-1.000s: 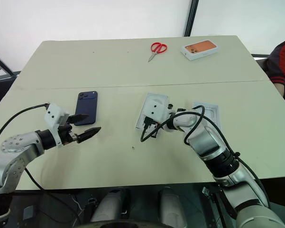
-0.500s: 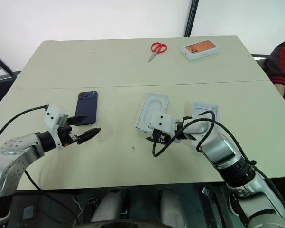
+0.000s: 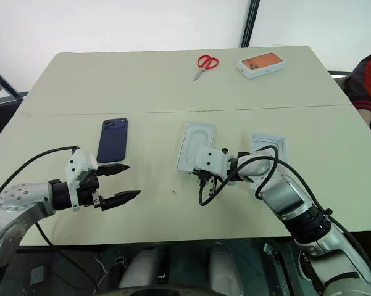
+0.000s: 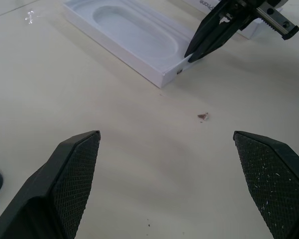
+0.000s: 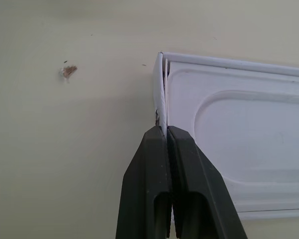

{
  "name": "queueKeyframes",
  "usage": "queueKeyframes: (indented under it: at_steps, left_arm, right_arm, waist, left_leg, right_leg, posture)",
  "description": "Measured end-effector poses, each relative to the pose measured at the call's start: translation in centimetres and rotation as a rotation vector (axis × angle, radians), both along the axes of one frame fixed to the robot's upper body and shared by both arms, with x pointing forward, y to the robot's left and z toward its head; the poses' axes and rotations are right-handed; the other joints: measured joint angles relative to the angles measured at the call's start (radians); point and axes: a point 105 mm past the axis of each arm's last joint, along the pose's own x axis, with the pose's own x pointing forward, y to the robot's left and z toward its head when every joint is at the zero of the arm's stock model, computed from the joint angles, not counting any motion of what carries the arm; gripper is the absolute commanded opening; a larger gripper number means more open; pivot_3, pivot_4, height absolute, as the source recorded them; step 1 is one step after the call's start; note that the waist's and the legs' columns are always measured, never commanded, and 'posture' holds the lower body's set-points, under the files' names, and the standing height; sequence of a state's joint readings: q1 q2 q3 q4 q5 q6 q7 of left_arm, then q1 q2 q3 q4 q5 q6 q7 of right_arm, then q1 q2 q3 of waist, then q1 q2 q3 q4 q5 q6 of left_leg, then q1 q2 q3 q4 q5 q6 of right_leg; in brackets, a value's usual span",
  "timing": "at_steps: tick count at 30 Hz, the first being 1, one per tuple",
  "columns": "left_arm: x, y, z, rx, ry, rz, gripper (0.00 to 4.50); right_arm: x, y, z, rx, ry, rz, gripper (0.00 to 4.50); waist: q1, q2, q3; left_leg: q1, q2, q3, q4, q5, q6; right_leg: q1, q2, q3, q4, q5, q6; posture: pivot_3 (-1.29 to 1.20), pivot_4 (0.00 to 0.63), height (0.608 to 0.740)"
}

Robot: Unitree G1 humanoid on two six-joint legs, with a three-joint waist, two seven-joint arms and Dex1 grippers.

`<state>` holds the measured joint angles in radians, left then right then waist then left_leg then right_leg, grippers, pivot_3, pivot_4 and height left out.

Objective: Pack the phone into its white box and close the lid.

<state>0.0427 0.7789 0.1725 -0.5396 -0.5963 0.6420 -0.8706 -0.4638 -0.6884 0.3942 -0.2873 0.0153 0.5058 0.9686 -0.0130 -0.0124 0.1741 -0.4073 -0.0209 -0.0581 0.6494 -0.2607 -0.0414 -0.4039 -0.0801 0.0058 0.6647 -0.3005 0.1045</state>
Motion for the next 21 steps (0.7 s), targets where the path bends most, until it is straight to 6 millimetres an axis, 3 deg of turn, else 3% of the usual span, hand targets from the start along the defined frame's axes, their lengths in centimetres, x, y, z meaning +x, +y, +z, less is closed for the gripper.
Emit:
queueKeyframes:
  at_steps: [9,12,15,21]
  left_arm:
    - [0.1,0.3,-0.2,0.012,0.005,0.006,4.5]
    - [0.0,0.4,-0.4,0.015,0.01,0.014,4.5]
    - [0.0,0.9,-0.8,0.024,0.024,0.049,4.5]
    - [1.7,2.9,0.0,-0.045,0.013,0.214,4.5]
  right_arm:
    - [-1.2,0.8,-0.1,-0.018,-0.026,0.15,0.05]
    - [-1.5,0.8,-0.3,-0.02,0.003,0.167,1.0]
    - [-1.6,0.9,-0.3,0.011,0.049,0.158,2.35]
    - [0.3,2.8,3.6,0.214,0.005,0.076,2.35]
  waist:
    - [-0.001,0.0,0.0]
    - [0.0,0.0,0.0]
    - [-0.001,0.0,0.0]
    - [0.0,0.0,0.0]
  left_leg:
    - [0.0,0.0,0.0,0.0,0.0,0.0]
    - [0.0,0.0,0.0,0.0,0.0,0.0]
    - [0.0,0.0,0.0,0.0,0.0,0.0]
    - [0.0,0.0,-0.001,0.0,0.0,0.0]
  right_leg:
    - [0.0,0.0,0.0,0.0,0.0,0.0]
    - [0.0,0.0,0.0,0.0,0.0,0.0]
    - [0.0,0.0,0.0,0.0,0.0,0.0]
    - [0.0,0.0,0.0,0.001,0.0,0.0]
  posture:
    - [0.0,0.15,0.74]
    - [0.0,0.15,0.74]
    - [0.0,0.15,0.74]
    - [0.0,0.15,0.74]
